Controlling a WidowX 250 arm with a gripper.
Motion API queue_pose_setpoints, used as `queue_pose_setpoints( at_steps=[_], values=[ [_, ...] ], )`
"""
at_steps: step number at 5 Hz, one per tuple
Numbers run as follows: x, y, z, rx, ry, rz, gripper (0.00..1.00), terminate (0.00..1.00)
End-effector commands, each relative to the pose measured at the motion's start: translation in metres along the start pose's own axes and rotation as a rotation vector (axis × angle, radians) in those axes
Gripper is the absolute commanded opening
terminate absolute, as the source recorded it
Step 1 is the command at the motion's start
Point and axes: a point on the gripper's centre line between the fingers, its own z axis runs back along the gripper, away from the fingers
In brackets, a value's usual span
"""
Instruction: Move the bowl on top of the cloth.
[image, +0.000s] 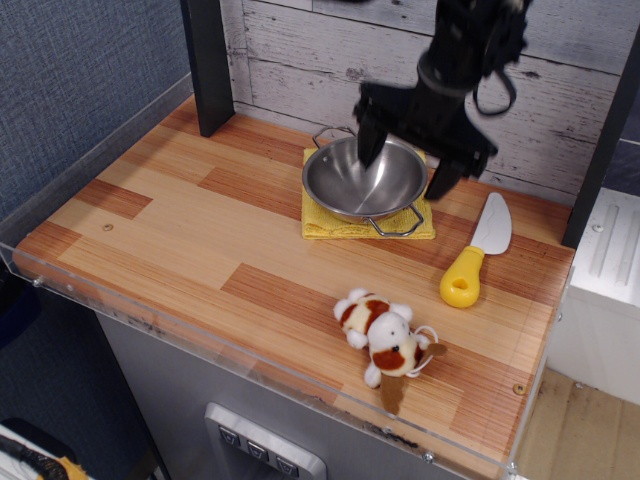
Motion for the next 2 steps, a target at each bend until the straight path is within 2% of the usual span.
queue_pose_setpoints(
  at_steps=[1,2],
  values=[
    [0.007,0.009,0.071,-0.04,-0.151,0.038,1.0,0.0],
    [0.005,0.015,0.095,-0.043,-0.193,0.056,1.0,1.0]
  ],
)
